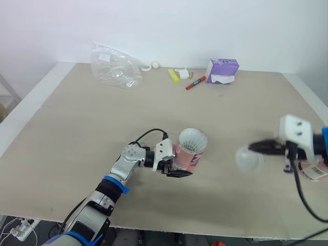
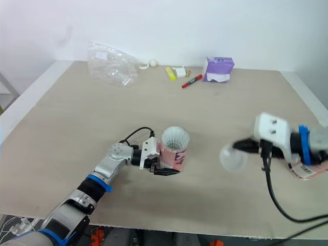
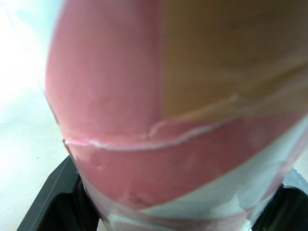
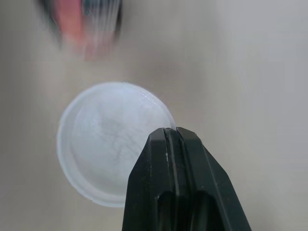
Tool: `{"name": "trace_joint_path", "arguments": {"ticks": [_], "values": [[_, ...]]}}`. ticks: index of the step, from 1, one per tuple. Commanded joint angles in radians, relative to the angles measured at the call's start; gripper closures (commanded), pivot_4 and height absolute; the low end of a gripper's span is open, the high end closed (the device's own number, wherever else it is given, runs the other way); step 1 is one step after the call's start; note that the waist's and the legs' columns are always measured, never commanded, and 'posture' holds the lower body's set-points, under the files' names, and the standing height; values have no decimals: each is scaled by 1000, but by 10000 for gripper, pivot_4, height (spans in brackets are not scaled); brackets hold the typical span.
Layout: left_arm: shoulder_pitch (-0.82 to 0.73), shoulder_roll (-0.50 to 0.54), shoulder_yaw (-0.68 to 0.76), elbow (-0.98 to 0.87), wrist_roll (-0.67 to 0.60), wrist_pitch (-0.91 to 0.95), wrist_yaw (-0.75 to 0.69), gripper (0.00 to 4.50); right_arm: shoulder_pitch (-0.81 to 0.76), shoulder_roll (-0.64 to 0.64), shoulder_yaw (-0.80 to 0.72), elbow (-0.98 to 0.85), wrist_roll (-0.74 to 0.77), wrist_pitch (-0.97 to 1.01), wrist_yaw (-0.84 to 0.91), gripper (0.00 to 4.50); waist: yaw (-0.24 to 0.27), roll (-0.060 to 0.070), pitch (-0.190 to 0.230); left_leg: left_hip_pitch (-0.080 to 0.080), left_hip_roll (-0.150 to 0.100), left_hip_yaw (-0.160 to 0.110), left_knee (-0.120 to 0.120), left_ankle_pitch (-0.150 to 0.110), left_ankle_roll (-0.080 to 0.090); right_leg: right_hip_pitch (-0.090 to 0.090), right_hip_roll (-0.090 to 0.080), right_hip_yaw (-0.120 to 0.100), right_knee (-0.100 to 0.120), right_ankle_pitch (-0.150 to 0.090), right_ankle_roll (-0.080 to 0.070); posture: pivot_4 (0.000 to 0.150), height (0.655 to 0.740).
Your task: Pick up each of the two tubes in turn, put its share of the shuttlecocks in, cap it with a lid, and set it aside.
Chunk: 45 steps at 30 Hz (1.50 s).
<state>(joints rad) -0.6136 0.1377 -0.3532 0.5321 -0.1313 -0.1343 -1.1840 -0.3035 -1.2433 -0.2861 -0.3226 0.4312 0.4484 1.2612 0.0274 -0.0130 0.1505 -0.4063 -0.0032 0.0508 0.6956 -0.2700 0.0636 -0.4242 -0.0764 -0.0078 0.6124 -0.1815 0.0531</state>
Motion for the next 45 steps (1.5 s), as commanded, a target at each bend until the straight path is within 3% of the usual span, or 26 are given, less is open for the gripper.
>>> {"name": "trace_joint_path", "arguments": {"ticks": [1, 6, 12, 30, 45], "values": [[0, 5, -15, 37, 40, -2, 10, 11283, -220, 5, 105, -73, 69, 63, -12, 44182, -1, -1, 0, 0, 0, 0, 0, 0, 0, 0, 0, 0, 0, 0, 0, 1500, 7400], [-3, -3, -20, 49, 48, -8, 13, 11283, -484, 128, 322, -68, 20, 85, -13, 44182, -2, -3, 1, -1, 0, 0, 0, 0, 0, 0, -2, -1, 0, 2, -5, 1500, 7400], [2, 1, -19, 47, 51, -9, 17, 11283, -569, 209, 433, -34, -49, 63, 0, 44182, -1, -3, 1, -2, -2, 0, 0, 0, 0, -2, -5, -2, 0, 2, -6, 1500, 7400], [5, 8, -18, 43, 54, -5, 23, 11283, -576, 228, 459, 7, -115, -12, 92, 44182, -2, -3, 1, -2, -1, 0, 0, 0, 0, -1, -4, -2, 0, 3, -6, 1500, 7400], [11, 12, -22, 42, 58, -5, 25, 11283, -696, 230, 440, 43, -96, 29, 117, 44182, -3, -3, 1, -2, -1, 0, 0, -1, 0, -2, -5, -3, 0, 3, -6, 1500, 7400]]}}
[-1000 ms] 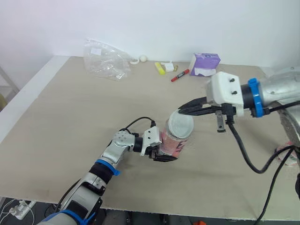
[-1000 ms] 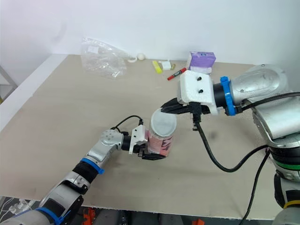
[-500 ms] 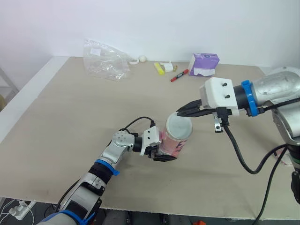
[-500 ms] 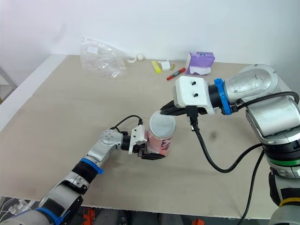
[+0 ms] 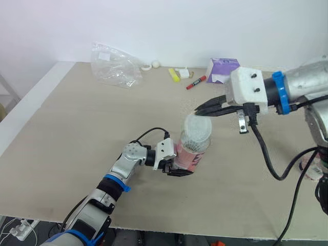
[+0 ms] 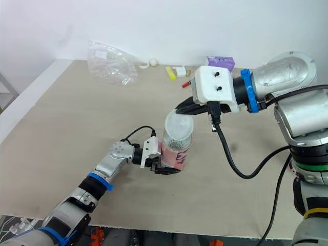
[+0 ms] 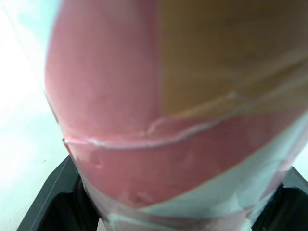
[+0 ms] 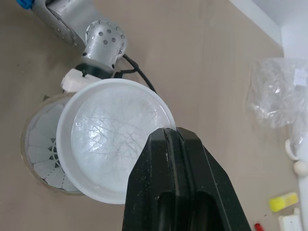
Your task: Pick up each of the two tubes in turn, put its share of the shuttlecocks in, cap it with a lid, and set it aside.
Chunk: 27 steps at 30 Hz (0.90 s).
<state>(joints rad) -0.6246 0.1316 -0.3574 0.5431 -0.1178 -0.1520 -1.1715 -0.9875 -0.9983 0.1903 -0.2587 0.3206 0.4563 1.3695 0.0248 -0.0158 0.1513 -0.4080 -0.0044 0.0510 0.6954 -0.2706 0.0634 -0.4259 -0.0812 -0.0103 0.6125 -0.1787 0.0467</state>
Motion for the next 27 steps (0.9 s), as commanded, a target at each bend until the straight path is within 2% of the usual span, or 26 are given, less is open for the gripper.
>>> {"name": "trace_joint_path", "arguments": {"ticks": [1, 9, 27], "values": [[22, 18, -18, 30, 44, 13, 13, 11283, -6, -17, -35, -28, 16, 29, 11, 44182, 0, 0, 0, 0, 0, 0, 0, 0, 0, 0, 0, 0, 0, 0, 0, 1500, 7400], [25, 18, -22, 31, 47, 12, 16, 11283, 88, -12, -12, -83, -1, 39, -5, 44182, 0, 0, 0, 0, 0, 0, 0, 0, 0, 0, -4, 0, 0, 0, 0, 1500, 7400], [28, 16, -22, 30, 43, 18, 26, 11283, 128, -9, -23, -83, -11, -8, 13, 44182, 0, 0, 0, 0, 0, 0, 0, 0, 0, 0, -1, -1, 0, 0, 0, 1500, 7400]]}}
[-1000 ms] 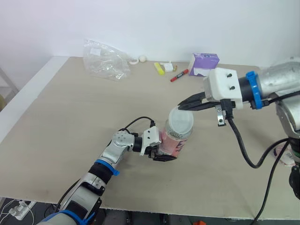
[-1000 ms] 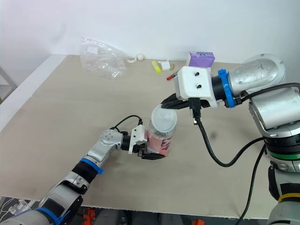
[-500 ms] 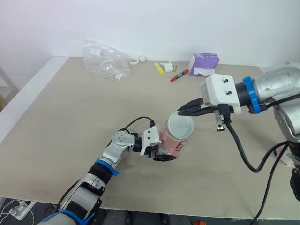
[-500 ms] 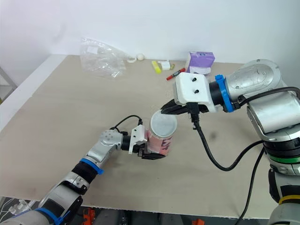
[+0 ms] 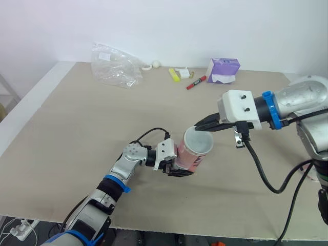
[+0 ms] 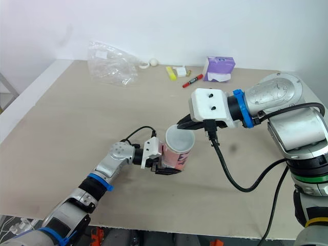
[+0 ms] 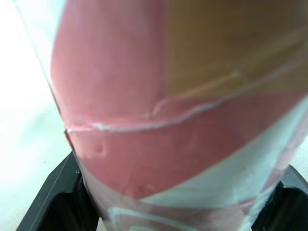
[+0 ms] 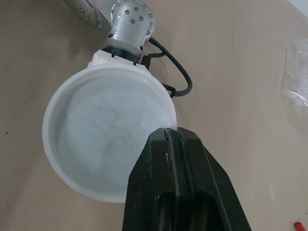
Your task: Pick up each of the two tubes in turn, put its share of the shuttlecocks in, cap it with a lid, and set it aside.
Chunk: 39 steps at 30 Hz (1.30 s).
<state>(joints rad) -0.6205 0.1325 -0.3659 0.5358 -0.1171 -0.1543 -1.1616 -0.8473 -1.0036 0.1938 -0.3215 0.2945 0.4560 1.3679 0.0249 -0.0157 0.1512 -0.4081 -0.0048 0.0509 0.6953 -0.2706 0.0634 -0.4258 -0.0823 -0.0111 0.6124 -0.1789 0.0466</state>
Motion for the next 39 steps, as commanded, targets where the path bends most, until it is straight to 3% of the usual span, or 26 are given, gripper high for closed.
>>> {"name": "trace_joint_path", "arguments": {"ticks": [1, 13, 15, 16, 19, 28, 32, 36, 39], "values": [[23, 14, -13, 39, 42, 20, 16, 11283, -14, -3, -27, -19, 15, -9, 16, 44182, 0, 0, 0, 0, 0, 0, 0, 0, 0, 0, 0, 0, 0, 0, 0, 1500, 7400], [22, 14, -12, 39, 39, 23, 16, 11283, 24, -14, -12, -6, -11, -49, 26, 44182, 0, 0, 0, 0, 0, 0, 0, 0, 0, 0, 0, 0, 0, 0, 0, 1500, 7400], [21, 15, -11, 38, 38, 25, 15, 11283, 29, -14, -9, -5, -13, -48, 28, 37925, 0, 0, 0, 0, 0, 0, 0, 0, 0, 0, 0, 0, 0, 0, 0, 1500, 7400], [21, 16, -11, 38, 38, 25, 15, 11283, 31, -14, -9, -5, -14, -48, 28, 37565, 0, 0, 0, 0, 0, 0, 0, 0, 0, 0, 0, 0, 0, 0, 0, 1500, 7400], [22, 16, -11, 37, 38, 28, 15, 11283, 29, -4, -24, -1, -16, -60, 12, 26139, 0, 0, 0, 0, 0, 0, 0, 0, 0, 0, 0, 0, 0, 0, 0, 1500, 7400], [22, 15, -9, 35, 37, 31, 14, 11283, -11, -17, -177, 19, 148, 152, -43, 26139, 0, 0, 0, 0, 0, 0, 0, 0, 0, 0, -3, 0, 0, 0, 0, 1500, 7400], [21, 13, -5, 36, 34, 30, 14, 11283, 12, 28, -238, -36, 300, 332, -113, 26139, 0, 0, 0, 0, 0, 0, -1, 0, 0, 0, -4, 0, 0, 0, 0, 1500, 7400], [19, 9, -3, 34, 33, 31, 14, 11283, 91, 46, -209, -102, 308, 375, -180, 43807, 1, 0, 0, 0, 0, -1, -1, 0, 0, 0, -5, -1, 0, 0, -1, 1500, 7400], [21, 10, -3, 31, 33, 32, 14, 11283, 107, 60, -178, -110, 299, 385, -223, 44506, 0, 0, 0, 0, 0, 0, -1, 0, 0, 0, -5, 0, 0, 0, -1, 1500, 7400]]}}
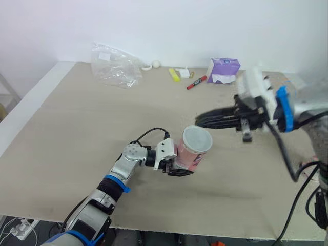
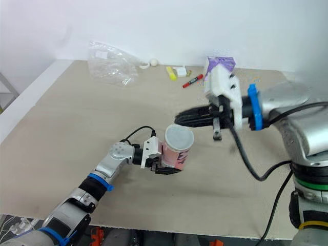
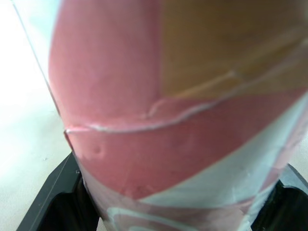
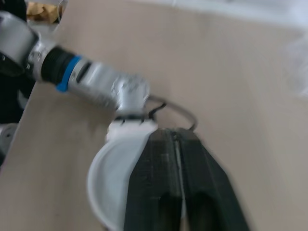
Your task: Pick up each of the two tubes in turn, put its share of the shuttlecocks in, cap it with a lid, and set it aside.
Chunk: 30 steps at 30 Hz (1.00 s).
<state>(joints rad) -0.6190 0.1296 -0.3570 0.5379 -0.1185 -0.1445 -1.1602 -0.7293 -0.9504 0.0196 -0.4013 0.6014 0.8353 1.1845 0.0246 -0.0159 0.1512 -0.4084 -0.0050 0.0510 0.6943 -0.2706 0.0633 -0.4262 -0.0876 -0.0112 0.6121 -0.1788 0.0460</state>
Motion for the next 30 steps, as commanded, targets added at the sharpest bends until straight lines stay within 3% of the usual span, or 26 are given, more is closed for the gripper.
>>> {"name": "trace_joint_path", "arguments": {"ticks": [1, 14, 20, 25, 30], "values": [[20, 13, -12, 28, 35, 22, 12, 11283, -10, 10, 5, -30, -9, 6, -49, 44506, 0, 0, 0, 0, 0, 0, 0, 0, 0, 0, 0, 0, 0, 0, 0, 1500, 7400], [41, 20, -14, -5, 34, 34, 21, 11283, 81, -39, 222, -32, -175, -49, -48, 44506, -2, -2, -2, 1, 0, -1, 0, 0, 0, 2, 5, -1, 0, -1, 1, 1500, 7400], [40, 20, -11, -17, 29, 43, 21, 11283, 101, -43, 254, -15, -218, -76, -44, 44506, -4, -6, -8, 4, 1, -1, 0, 0, 0, 3, 5, -1, 0, -3, 4, 1500, 7400], [39, 23, -6, -32, 23, 49, 20, 11283, 59, -4, 97, 19, -101, -30, -62, 44506, -4, -6, -10, 5, 2, -2, 0, 0, 0, 3, 3, -1, 0, -4, 5, 1500, 7400], [44, 33, -1, -77, 19, 71, 25, 11283, 62, -22, -213, 85, 84, 29, -77, 44506, -3, -5, -5, -1, 1, -1, 0, 0, 0, -1, 2, -1, 0, 0, 0, 1500, 7400]]}}
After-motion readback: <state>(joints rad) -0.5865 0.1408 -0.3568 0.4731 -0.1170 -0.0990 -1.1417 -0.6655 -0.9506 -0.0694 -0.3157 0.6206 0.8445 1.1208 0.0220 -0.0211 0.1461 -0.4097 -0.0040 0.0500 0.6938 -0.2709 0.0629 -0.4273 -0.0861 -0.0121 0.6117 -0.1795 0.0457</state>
